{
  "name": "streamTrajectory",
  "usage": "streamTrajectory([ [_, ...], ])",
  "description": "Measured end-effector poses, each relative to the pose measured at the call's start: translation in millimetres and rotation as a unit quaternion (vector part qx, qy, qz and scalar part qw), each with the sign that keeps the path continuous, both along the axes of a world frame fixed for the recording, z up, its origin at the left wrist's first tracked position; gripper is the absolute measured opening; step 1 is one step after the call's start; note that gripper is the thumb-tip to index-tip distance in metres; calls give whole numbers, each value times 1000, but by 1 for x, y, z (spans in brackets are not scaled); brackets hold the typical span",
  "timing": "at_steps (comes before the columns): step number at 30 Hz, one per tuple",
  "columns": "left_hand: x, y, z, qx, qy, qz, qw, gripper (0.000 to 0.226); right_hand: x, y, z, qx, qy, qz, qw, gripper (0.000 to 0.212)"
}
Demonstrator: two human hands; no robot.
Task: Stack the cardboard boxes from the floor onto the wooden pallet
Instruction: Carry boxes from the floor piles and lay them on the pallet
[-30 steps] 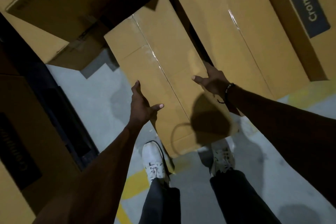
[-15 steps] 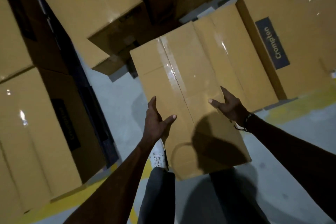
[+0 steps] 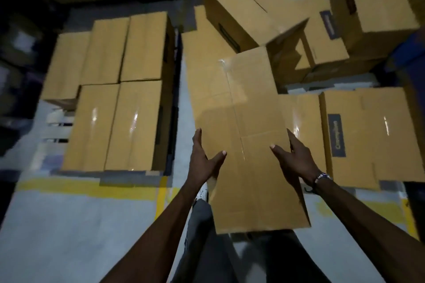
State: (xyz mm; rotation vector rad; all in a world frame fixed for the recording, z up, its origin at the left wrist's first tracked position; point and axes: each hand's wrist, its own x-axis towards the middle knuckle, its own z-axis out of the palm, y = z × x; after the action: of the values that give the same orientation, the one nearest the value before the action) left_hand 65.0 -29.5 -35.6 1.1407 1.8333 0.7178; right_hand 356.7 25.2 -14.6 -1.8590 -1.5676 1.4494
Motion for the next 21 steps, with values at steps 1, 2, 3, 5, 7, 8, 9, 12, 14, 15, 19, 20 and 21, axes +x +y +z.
streamTrajectory([
  [1,-3,-10,20,9,-5,30,1000,113,-6,-1,18,14,5,16,1000,70],
  [2,-7,-21,37,18,-12,60,998,115,-13,-1,35,29,8,30,999,68],
  [3,-11,-31,55,27,-17,90,995,116,-20,-2,54,43,9,49,998,68],
  [5,-21,-52,89,43,-21,152,987,116,-36,-1,87,64,14,83,994,70],
  [7,-33,-75,117,53,-34,202,977,111,-55,-2,118,74,26,110,991,69],
  [8,-38,-87,129,57,-35,226,972,106,-66,-3,132,86,34,124,988,67],
  [9,-44,-97,140,60,-31,248,966,102,-79,-5,146,100,41,137,985,64],
  [12,-66,-130,167,68,-38,303,950,93,-120,-14,178,124,68,172,975,61],
  [14,-82,-153,181,74,-34,337,938,89,-147,-26,192,122,86,198,969,61],
  [15,-92,-164,186,78,-35,353,932,89,-161,-33,197,119,94,210,966,61],
  [19,-133,-211,206,104,-41,398,911,85,-220,-65,207,125,111,231,958,61],
  [20,-146,-224,209,108,-41,409,905,83,-236,-76,208,122,114,237,957,61],
  [21,-159,-239,211,106,-43,420,900,82,-253,-88,210,117,121,244,955,61],
])
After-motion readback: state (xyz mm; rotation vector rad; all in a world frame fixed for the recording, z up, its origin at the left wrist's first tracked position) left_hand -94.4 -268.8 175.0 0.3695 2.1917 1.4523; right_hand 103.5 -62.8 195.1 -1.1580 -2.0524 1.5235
